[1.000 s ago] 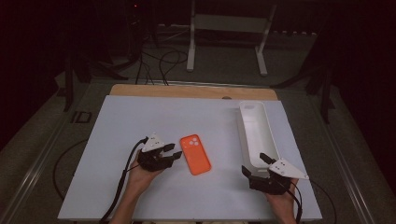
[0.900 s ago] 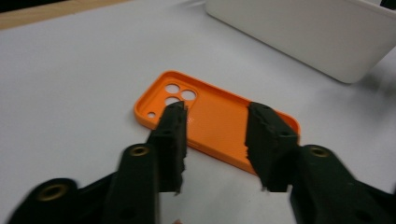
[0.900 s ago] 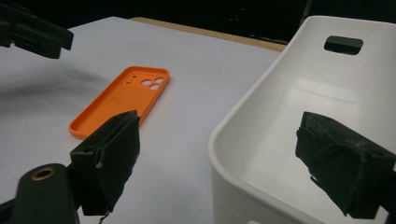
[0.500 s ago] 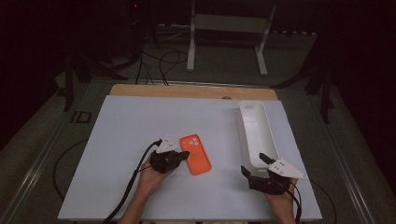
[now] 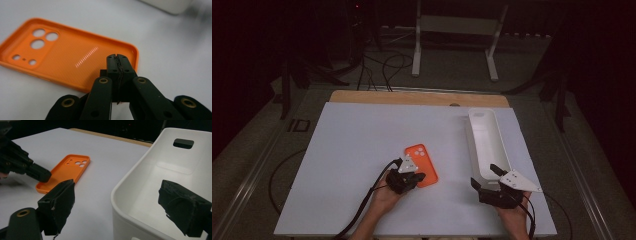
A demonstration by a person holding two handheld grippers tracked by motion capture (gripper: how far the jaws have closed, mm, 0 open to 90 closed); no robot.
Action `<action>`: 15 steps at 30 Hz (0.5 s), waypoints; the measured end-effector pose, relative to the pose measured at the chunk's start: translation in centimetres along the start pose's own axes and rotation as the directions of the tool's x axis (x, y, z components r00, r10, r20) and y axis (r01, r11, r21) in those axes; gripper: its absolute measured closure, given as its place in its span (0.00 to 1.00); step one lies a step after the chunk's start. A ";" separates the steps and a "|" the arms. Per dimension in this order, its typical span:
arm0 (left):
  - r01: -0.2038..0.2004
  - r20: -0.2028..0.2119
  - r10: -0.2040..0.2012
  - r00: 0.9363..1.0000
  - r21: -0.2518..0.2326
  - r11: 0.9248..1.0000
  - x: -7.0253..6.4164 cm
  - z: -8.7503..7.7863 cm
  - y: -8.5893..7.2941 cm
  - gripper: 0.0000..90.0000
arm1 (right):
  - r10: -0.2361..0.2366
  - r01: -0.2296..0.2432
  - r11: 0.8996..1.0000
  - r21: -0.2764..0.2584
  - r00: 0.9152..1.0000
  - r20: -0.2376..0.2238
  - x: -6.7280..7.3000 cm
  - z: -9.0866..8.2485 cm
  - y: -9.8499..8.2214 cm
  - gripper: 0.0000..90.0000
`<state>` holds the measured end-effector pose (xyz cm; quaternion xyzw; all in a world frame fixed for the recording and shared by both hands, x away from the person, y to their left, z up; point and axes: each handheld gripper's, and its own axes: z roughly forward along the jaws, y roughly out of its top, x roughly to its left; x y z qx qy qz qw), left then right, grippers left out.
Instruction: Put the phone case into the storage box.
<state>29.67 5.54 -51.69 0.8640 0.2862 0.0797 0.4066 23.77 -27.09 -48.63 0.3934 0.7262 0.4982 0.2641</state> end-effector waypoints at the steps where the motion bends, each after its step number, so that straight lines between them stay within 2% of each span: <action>1: -0.003 0.002 0.003 1.000 0.010 1.000 -0.1 0.1 -0.1 1.00 | -0.001 0.001 1.000 0.000 1.000 0.000 0.0 0.0 0.0 0.15; 2: -0.003 0.002 0.003 1.000 0.010 1.000 -0.1 0.1 -0.1 1.00 | -0.001 0.001 1.000 0.000 1.000 0.000 0.0 0.0 0.0 0.15; 3: -0.011 -0.009 0.012 1.000 0.040 0.999 -0.3 0.2 -0.6 1.00 | -0.001 0.001 1.000 0.000 1.000 0.000 0.0 0.0 0.0 0.15; 5: 0.000 -0.011 0.000 1.000 0.037 0.999 -0.3 0.0 -0.7 1.00 | -0.002 0.002 1.000 0.001 1.000 -0.001 0.0 0.0 0.0 0.15; 8: -0.016 -0.027 0.018 0.999 0.056 0.998 -0.4 -0.2 -0.7 1.00 | -0.005 0.005 1.000 0.001 1.000 -0.001 0.1 0.0 0.0 0.15; 11: -0.029 -0.055 0.033 0.998 0.072 0.997 -0.4 -0.5 -0.8 1.00 | -0.006 0.006 1.000 0.002 1.000 0.000 0.0 0.0 0.0 0.15; 14: -0.016 -0.094 0.024 0.995 0.079 0.997 0.0 -1.1 -1.1 1.00 | -0.002 0.002 1.000 0.001 1.000 0.002 0.0 0.0 0.0 0.15; 15: -0.016 -0.094 0.024 0.995 0.079 0.997 0.0 -1.1 -1.1 1.00 | -0.002 0.002 1.000 0.001 1.000 0.002 0.0 0.0 0.0 0.15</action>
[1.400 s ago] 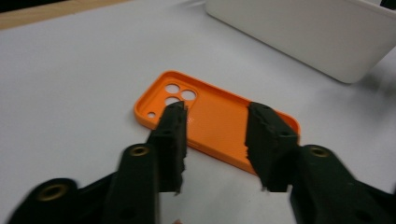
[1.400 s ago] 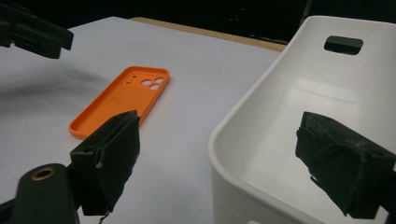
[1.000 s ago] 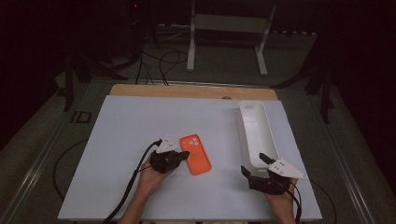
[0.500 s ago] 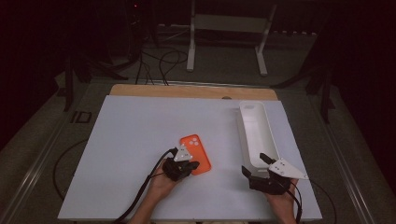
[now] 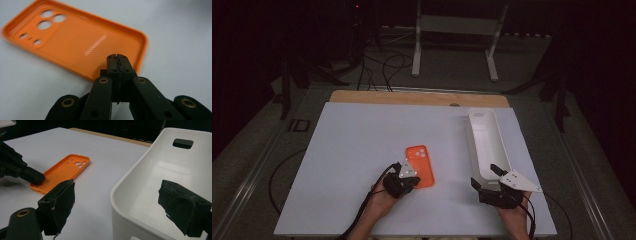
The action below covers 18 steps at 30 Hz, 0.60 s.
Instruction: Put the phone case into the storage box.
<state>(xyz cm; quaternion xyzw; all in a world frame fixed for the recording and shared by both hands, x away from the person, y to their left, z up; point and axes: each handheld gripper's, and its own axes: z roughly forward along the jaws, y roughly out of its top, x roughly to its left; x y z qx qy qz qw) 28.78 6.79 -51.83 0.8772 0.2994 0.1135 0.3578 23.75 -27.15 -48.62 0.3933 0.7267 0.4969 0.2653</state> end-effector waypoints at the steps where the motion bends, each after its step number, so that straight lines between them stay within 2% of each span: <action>1: 0.006 -0.017 -0.006 1.000 0.002 1.000 0.3 -0.3 -0.2 1.00 | -0.001 0.001 1.000 0.001 1.000 0.000 0.0 0.0 0.0 0.15; 3: 0.027 -0.056 -0.027 0.998 0.007 1.000 1.1 -0.8 -0.7 1.00 | -0.002 0.002 1.000 0.001 1.000 -0.001 0.0 0.0 0.0 0.15; 5: 0.035 -0.068 -0.034 0.997 0.007 0.999 1.4 -1.1 -1.0 1.00 | -0.002 0.002 1.000 0.001 1.000 -0.001 0.0 0.0 0.0 0.15; 7: 0.071 -0.108 -0.070 0.992 0.002 0.997 2.4 -1.7 -1.6 1.00 | -0.001 0.001 1.000 0.002 1.000 -0.001 0.0 0.0 0.0 0.15; 8: 0.071 -0.108 -0.070 0.992 0.002 0.997 2.4 -1.7 -1.6 1.00 | -0.001 0.001 1.000 0.003 1.000 -0.001 0.0 0.1 0.0 0.15; 11: 0.105 -0.157 -0.103 0.982 0.008 0.994 3.7 -2.4 -2.3 1.00 | -0.002 0.002 1.000 0.003 1.000 -0.001 0.0 0.1 0.0 0.15; 14: 0.127 -0.179 -0.123 0.976 0.008 0.992 4.5 -2.9 -2.8 1.00 | -0.002 0.002 1.000 0.002 1.000 -0.001 0.0 0.1 0.0 0.15; 15: 0.127 -0.179 -0.123 0.976 0.008 0.992 4.5 -2.9 -2.8 1.00 | -0.002 0.002 1.000 0.002 1.000 -0.001 0.0 0.1 0.0 0.15; 18: 0.151 -0.189 -0.149 0.971 -0.001 0.989 5.0 -3.1 -3.0 1.00 | -0.002 0.002 1.000 0.003 1.000 -0.003 0.0 0.1 0.0 0.15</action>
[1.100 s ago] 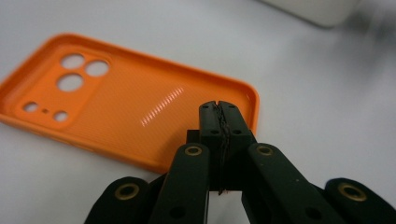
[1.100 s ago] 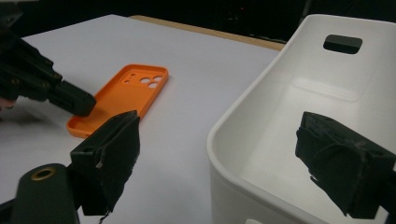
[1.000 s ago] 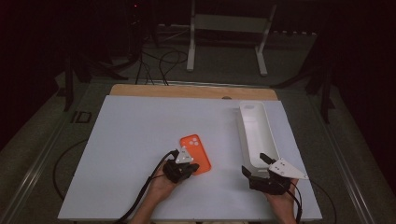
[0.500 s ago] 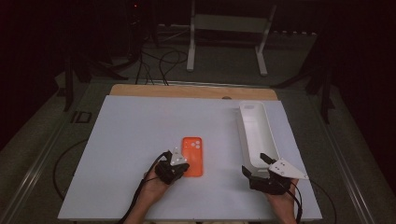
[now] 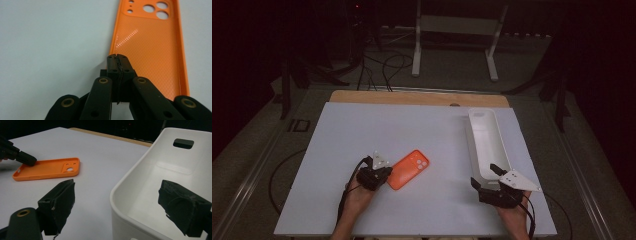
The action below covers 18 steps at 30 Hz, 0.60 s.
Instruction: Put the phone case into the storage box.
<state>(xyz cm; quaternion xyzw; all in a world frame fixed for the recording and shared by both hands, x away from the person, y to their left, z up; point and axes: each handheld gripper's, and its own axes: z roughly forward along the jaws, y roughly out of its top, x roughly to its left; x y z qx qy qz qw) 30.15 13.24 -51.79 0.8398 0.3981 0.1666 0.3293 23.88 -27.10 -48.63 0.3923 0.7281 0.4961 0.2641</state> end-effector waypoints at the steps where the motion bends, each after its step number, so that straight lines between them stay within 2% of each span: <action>1: 0.000 0.000 0.000 1.000 0.000 1.000 0.0 0.0 0.0 1.00 | 0.000 0.000 1.000 0.000 1.000 0.000 0.0 0.0 0.0 0.15; 5: -0.007 0.001 0.007 1.000 -0.001 1.000 -0.1 0.0 0.0 1.00 | 0.001 -0.001 1.000 -0.004 1.000 0.001 0.0 0.0 0.0 0.15; 9: 0.012 0.032 -0.011 0.999 -0.049 0.999 -0.1 -0.3 0.0 0.95 | 0.002 -0.002 1.000 -0.010 1.000 0.003 0.0 -0.2 0.0 0.15; 10: 0.023 0.051 -0.019 0.999 -0.084 0.996 0.0 -0.8 0.1 0.93 | 0.000 0.000 1.000 -0.010 1.000 0.003 -0.1 -0.2 0.1 0.15; 11: 0.023 0.051 -0.019 0.999 -0.084 0.996 0.0 -0.8 0.1 0.91 | 0.002 -0.001 1.000 -0.011 1.000 0.004 -0.1 -0.2 0.1 0.15; 12: 0.038 0.062 -0.031 0.998 -0.117 0.992 0.2 -1.6 0.1 0.89 | 0.004 -0.004 1.000 -0.013 1.000 0.005 -0.1 -0.3 0.1 0.15; 14: 0.045 0.074 -0.034 0.997 -0.151 0.988 0.5 -2.3 0.0 0.86 | 0.004 -0.004 1.000 -0.014 1.000 0.006 -0.2 -0.3 0.1 0.15; 17: 0.044 0.070 -0.033 0.997 -0.170 0.984 0.8 -3.0 -0.2 0.79 | 0.005 -0.004 1.000 -0.015 1.000 0.007 -0.2 -0.3 0.1 0.15; 18: 0.041 0.069 -0.028 0.997 -0.197 0.980 1.2 -3.9 -0.6 0.75 | 0.004 -0.004 1.000 -0.015 1.000 0.006 -0.2 -0.3 0.1 0.15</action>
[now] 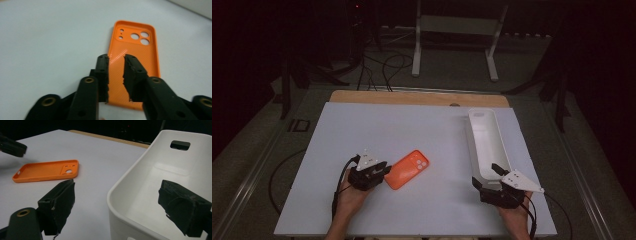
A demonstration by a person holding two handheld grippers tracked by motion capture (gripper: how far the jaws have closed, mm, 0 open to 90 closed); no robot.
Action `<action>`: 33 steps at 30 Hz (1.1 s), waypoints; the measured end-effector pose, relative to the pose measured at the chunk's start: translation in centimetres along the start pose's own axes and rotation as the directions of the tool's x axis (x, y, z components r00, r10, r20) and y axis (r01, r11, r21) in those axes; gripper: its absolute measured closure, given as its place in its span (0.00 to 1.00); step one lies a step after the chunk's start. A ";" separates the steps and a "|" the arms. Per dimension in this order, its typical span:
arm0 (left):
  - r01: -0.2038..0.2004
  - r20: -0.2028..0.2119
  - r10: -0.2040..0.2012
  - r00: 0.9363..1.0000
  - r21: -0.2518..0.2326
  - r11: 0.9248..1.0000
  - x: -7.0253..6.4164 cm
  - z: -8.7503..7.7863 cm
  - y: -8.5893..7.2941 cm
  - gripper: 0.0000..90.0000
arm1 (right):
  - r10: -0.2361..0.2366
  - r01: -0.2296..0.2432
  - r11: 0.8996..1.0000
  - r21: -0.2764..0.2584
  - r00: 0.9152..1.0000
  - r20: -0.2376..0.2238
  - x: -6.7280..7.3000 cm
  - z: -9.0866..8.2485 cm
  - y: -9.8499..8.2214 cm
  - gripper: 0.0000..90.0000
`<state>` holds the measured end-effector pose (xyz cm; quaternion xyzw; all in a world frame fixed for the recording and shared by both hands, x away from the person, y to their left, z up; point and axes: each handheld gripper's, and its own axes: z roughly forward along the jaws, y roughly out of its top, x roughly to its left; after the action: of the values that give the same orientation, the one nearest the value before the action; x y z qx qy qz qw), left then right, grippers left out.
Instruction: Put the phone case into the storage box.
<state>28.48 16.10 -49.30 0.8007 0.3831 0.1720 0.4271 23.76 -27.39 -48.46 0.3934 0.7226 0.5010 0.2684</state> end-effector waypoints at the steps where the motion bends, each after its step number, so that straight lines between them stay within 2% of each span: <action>1: 0.000 0.000 0.000 1.000 0.000 1.000 0.0 0.0 0.0 0.72 | 0.000 0.000 1.000 -0.001 1.000 0.000 0.0 0.0 0.0 0.15; 3: -0.010 -0.002 0.010 1.000 -0.025 1.000 0.6 -1.3 -0.4 0.68 | 0.001 -0.001 1.000 0.000 1.000 0.000 0.0 0.0 0.0 0.15; 6: 0.001 -0.004 -0.001 1.000 -0.078 0.997 1.5 -2.9 -0.9 0.61 | 0.001 -0.001 1.000 -0.001 1.000 0.000 0.0 0.0 0.0 0.15; 8: 0.005 -0.006 -0.006 1.000 -0.092 0.996 1.7 -3.2 -1.0 0.55 | 0.000 0.000 1.000 -0.001 1.000 0.000 0.0 0.0 0.0 0.15; 10: 0.022 -0.004 -0.023 1.000 -0.134 0.991 2.4 -4.4 -1.2 0.52 | -0.001 0.001 1.000 -0.001 1.000 0.000 0.0 0.0 0.0 0.15; 11: 0.022 -0.004 -0.023 1.000 -0.134 0.991 2.4 -4.4 -1.2 0.48 | -0.001 0.001 1.000 -0.001 1.000 0.000 0.0 0.0 0.0 0.15; 12: 0.031 -0.008 -0.033 0.999 -0.158 0.987 2.9 -5.2 -1.4 0.48 | -0.002 0.002 1.000 0.000 1.000 0.000 0.0 0.0 0.0 0.15; 13: 0.031 -0.022 -0.035 0.999 -0.172 0.985 3.1 -5.6 -1.5 0.36 | -0.002 0.002 1.000 -0.002 1.000 0.000 0.0 0.0 0.0 0.15; 14: 0.028 -0.036 -0.035 0.999 -0.178 0.984 3.2 -5.9 -1.6 0.36 | -0.002 0.002 1.000 -0.002 1.000 0.000 0.0 0.0 0.0 0.15; 16: 0.028 -0.051 -0.039 0.998 -0.191 0.981 3.4 -6.5 -1.7 0.29 | 0.000 0.000 1.000 -0.004 1.000 -0.001 0.0 0.0 0.0 0.15; 17: 0.031 -0.061 -0.043 0.997 -0.199 0.980 3.5 -6.7 -1.8 0.20 | 0.003 -0.003 1.000 -0.007 1.000 -0.002 0.0 -0.1 0.0 0.15; 18: 0.031 -0.071 -0.047 0.996 -0.203 0.979 3.6 -7.0 -1.9 0.20 | 0.003 -0.003 1.000 -0.007 1.000 -0.002 0.0 -0.1 0.0 0.15; 20: 0.037 -0.068 -0.052 0.996 -0.213 0.976 3.7 -7.5 -2.0 0.11 | 0.006 -0.006 1.000 -0.009 1.000 -0.006 0.0 -0.1 -0.1 0.15; 21: 0.042 -0.071 -0.059 0.996 -0.217 0.975 3.6 -7.6 -2.0 0.11 | 0.006 -0.006 1.000 -0.009 1.000 -0.006 0.0 -0.1 -0.1 0.15; 22: 0.046 -0.067 -0.061 0.996 -0.214 0.976 3.7 -7.8 -2.1 0.03 | 0.007 -0.007 1.000 -0.010 1.000 -0.006 0.0 -0.1 -0.1 0.15; 27: 0.025 -0.053 -0.035 0.998 -0.192 0.981 3.5 -8.1 -2.1 0.00 | 0.008 -0.009 1.000 -0.015 1.000 -0.007 -0.1 -0.2 -0.1 0.15; 33: 0.025 -0.033 -0.032 0.999 -0.185 0.982 3.4 -8.1 -2.0 0.00 | 0.008 -0.008 1.000 -0.017 1.000 -0.006 -0.2 -0.3 -0.2 0.15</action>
<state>24.86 23.85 -46.39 0.7489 0.3846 0.2148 0.4951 23.56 -27.75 -48.51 0.3925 0.7176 0.5093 0.2676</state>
